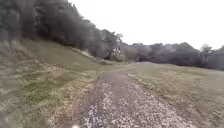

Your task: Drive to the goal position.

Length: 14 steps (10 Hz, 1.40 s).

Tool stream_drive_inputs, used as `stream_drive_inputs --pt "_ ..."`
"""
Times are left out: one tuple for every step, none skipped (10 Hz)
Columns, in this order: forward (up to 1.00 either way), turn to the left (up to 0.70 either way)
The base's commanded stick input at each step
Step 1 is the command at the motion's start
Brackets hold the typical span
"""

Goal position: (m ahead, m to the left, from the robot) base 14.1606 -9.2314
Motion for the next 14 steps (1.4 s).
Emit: stream_drive_inputs --pt "0.60 0.00" --pt "0.60 -0.03" --pt "0.60 -0.07" --pt "0.60 -0.11" --pt "0.60 -0.14" --pt "0.60 -0.14" --pt "0.60 -0.12" --pt "0.60 -0.03" --pt "0.60 0.00" --pt "0.60 0.00" --pt "0.60 0.00" --pt "0.60 0.00" --pt "0.60 -0.09" --pt "0.60 -0.13"
